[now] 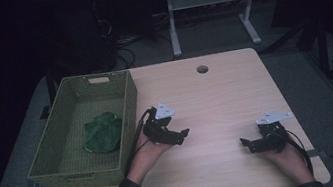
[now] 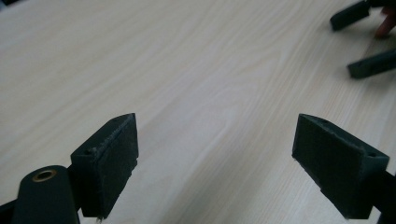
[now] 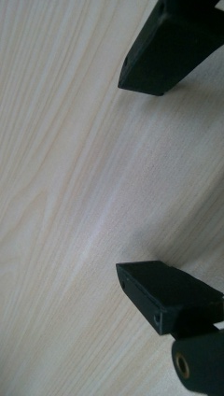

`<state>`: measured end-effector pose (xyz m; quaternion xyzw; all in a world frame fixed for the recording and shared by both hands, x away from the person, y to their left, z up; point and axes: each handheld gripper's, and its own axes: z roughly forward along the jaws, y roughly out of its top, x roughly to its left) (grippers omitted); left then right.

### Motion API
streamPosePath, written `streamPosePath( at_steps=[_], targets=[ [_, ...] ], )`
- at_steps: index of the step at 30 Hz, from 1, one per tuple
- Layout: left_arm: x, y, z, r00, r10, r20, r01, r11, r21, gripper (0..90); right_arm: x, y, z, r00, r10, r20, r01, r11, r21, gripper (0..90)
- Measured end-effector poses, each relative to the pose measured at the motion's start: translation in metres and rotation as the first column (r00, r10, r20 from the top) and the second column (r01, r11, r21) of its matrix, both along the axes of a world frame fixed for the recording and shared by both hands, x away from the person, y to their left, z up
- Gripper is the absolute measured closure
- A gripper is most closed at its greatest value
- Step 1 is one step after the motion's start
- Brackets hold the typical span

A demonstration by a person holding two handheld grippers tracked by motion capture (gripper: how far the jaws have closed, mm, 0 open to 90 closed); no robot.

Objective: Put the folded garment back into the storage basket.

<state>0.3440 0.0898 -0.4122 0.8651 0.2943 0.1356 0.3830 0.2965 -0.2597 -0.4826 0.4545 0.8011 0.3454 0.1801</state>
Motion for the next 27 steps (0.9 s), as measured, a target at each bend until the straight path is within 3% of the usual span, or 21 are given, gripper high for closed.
streamPosePath(
  at_steps=[11, 16, 18, 20, 27],
  targets=[
    [0.003, -0.010, -0.045, 0.9995, 0.019, -0.025, -0.017, 0.9975, 0.068, 13.5, 0.000, 0.000, 0.000, 1.0000, 0.000, 0.000, 0.000, 1.000, 0.000, 9.9],
    [0.004, -0.011, -0.058, 0.9994, 0.023, -0.025, -0.020, 0.9946, 0.102, 13.4, 0.000, 0.000, 0.000, 1.0000, -0.001, 0.000, 0.001, 1.000, 0.001, 9.9],
    [0.003, -0.010, -0.064, 0.9988, 0.018, -0.044, -0.016, 0.9988, 0.047, 12.8, 0.000, 0.000, 0.000, 1.0000, -0.001, 0.000, 0.001, 1.000, 0.001, 9.9],
    [0.003, -0.008, -0.066, 0.9996, 0.007, -0.027, -0.006, 0.9996, 0.029, 12.7, 0.000, 0.000, 0.000, 1.0000, -0.001, 0.000, 0.001, 1.000, 0.001, 9.8],
    [0.003, -0.008, -0.067, 0.9997, -0.002, -0.023, 0.002, 0.9997, 0.026, 12.8, 0.000, 0.000, 0.000, 1.0000, -0.001, 0.000, 0.001, 1.000, 0.001, 9.8]
  ],
)
